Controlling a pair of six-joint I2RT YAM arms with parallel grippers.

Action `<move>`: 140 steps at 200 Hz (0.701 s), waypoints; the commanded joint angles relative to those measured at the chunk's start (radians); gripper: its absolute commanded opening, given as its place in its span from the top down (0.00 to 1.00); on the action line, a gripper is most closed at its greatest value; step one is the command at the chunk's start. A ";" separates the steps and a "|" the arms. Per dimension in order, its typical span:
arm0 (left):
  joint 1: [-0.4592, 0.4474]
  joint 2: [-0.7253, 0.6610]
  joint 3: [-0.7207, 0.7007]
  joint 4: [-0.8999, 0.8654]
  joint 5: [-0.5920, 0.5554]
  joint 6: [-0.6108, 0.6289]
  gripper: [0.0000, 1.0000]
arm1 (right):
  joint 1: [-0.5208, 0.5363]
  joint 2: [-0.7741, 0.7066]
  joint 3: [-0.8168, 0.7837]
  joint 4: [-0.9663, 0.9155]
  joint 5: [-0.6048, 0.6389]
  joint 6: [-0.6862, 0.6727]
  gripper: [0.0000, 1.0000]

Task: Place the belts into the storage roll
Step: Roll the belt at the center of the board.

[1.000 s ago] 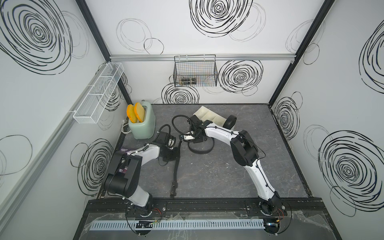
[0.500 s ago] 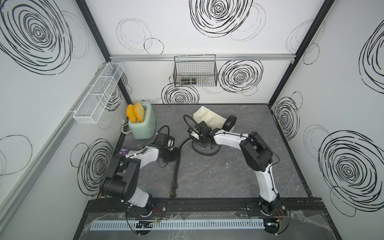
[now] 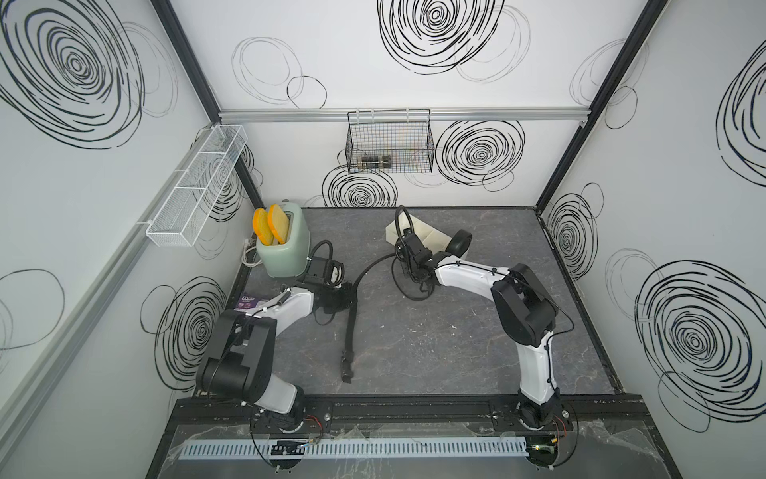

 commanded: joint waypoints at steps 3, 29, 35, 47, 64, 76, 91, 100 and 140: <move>-0.034 -0.025 -0.027 0.009 -0.042 -0.052 1.00 | -0.035 0.063 0.043 -0.151 0.067 0.311 1.00; -0.058 -0.055 -0.102 0.056 -0.039 -0.098 1.00 | -0.029 0.023 -0.088 -0.065 0.045 0.468 1.00; -0.058 -0.065 -0.118 0.066 -0.039 -0.106 1.00 | -0.023 0.011 -0.110 -0.055 0.056 0.490 1.00; -0.054 -0.082 -0.145 0.079 -0.042 -0.111 1.00 | -0.007 -0.004 -0.128 -0.055 0.079 0.513 1.00; -0.047 -0.095 -0.163 0.076 -0.046 -0.105 1.00 | 0.014 -0.006 -0.128 -0.071 0.077 0.529 1.00; -0.036 -0.104 -0.171 0.069 -0.043 -0.100 1.00 | 0.030 0.002 -0.115 -0.104 0.061 0.543 1.00; -0.025 -0.126 -0.184 0.068 -0.046 -0.100 1.00 | 0.053 0.010 -0.100 -0.158 0.055 0.564 1.00; -0.023 -0.144 -0.195 0.070 -0.056 -0.104 1.00 | 0.066 0.006 -0.100 -0.186 0.064 0.579 1.00; -0.024 -0.263 -0.306 0.173 -0.119 -0.245 1.00 | 0.118 0.010 -0.061 -0.337 0.086 0.647 1.00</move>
